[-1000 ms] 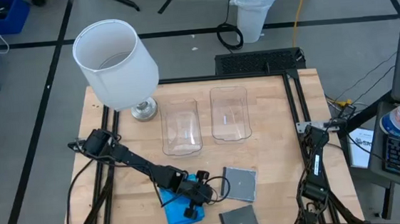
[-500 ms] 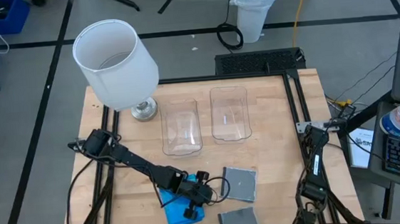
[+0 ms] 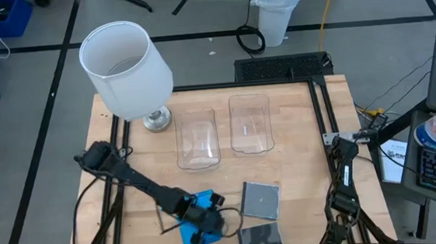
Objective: Pick & place jewel cases by type
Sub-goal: Put the black CD case into the right transparent bin
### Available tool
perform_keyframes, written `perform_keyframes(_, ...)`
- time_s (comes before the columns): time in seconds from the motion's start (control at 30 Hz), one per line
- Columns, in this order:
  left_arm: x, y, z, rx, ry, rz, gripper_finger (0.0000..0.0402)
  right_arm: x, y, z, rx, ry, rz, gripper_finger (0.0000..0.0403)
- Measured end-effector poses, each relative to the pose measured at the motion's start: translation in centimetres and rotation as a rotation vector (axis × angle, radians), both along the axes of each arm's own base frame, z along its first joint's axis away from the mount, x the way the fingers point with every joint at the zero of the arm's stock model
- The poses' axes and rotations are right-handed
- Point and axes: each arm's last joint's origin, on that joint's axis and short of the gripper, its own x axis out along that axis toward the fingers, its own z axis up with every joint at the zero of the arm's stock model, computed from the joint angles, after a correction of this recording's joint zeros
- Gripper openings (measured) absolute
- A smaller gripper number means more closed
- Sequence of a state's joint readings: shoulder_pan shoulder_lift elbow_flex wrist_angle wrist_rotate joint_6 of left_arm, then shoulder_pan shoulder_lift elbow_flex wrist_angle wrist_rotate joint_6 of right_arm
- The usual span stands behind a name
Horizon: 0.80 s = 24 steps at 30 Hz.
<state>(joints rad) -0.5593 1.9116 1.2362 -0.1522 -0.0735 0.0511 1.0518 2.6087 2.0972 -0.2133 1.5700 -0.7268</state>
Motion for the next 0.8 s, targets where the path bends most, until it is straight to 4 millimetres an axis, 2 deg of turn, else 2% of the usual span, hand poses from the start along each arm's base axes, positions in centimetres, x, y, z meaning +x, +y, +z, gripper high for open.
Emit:
perform_keyframes(0.17,-2.9,-2.0,2.8,0.027,-0.03,-0.009,0.0049,0.7,-1.8,5.2,-0.038,0.023,-0.029,0.0023)
perform_keyframes(0.33,-5.6,-4.6,3.2,0.034,-0.019,-0.102,0.0049,2.7,-6.3,10.2,-0.143,0.092,-0.111,0.0023)
perform_keyframes(0.43,-7.1,-5.7,2.6,0.034,-0.019,-0.148,0.0049,4.1,-9.2,13.2,-0.146,0.099,-0.169,0.0023)
perform_keyframes(0.57,-8.9,-6.4,0.6,0.055,-0.026,-0.178,0.0049,5.7,-12.8,16.4,-0.115,0.085,-0.244,0.0023)
perform_keyframes(0.8,-10.3,-5.6,-2.2,0.028,-0.055,-0.149,0.0049,7.9,-19.6,21.1,0.041,-0.036,-0.385,0.003)
